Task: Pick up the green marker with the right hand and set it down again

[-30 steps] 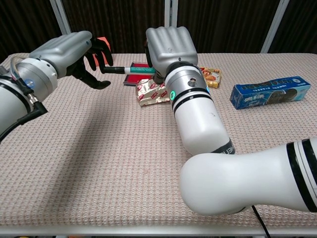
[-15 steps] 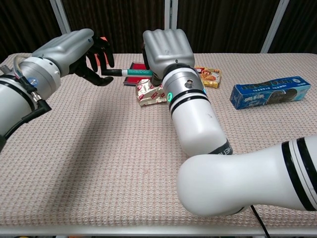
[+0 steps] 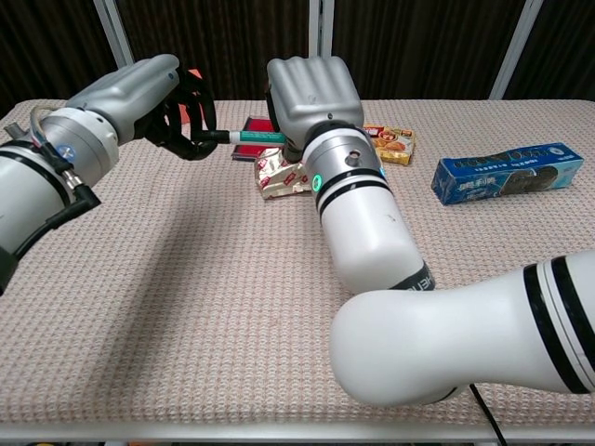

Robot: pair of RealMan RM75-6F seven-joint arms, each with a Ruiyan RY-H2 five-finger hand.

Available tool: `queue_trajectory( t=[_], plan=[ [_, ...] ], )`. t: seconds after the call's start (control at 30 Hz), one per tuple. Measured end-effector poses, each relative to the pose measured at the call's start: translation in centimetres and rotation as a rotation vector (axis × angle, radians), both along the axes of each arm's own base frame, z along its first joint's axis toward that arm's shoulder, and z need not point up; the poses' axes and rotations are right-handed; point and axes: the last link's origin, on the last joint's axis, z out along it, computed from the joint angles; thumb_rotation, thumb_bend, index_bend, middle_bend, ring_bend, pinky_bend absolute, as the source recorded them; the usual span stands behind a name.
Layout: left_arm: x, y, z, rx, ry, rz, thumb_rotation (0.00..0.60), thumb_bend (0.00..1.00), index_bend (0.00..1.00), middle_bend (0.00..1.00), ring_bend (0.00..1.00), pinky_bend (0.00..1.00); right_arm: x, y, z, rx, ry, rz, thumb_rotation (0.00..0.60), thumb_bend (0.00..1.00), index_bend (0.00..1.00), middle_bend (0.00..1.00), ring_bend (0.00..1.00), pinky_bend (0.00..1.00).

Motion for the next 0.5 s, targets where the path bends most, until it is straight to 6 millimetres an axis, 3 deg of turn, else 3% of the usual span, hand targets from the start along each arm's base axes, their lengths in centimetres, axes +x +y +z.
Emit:
queue_trajectory(
  t=[0.3, 0.5],
  plan=[
    [-2.8, 0.5, 1.9, 0.033, -0.039, 0.064, 0.600, 0.48, 0.65, 0.68, 0.64, 0.65, -2.9, -0.1, 1.9, -0.065, 0.000, -0.036, 0.600, 0.31, 0.69, 0.64, 0.72, 0.82],
    [-5.2, -0.1, 2.3, 0.012, -0.104, 0.116, 0.600, 0.48, 0.65, 0.68, 0.64, 0.65, -5.6, 1.2, 3.1, -0.055, 0.003, -0.059, 0.600, 0.31, 0.69, 0.64, 0.72, 0.82]
  ],
)
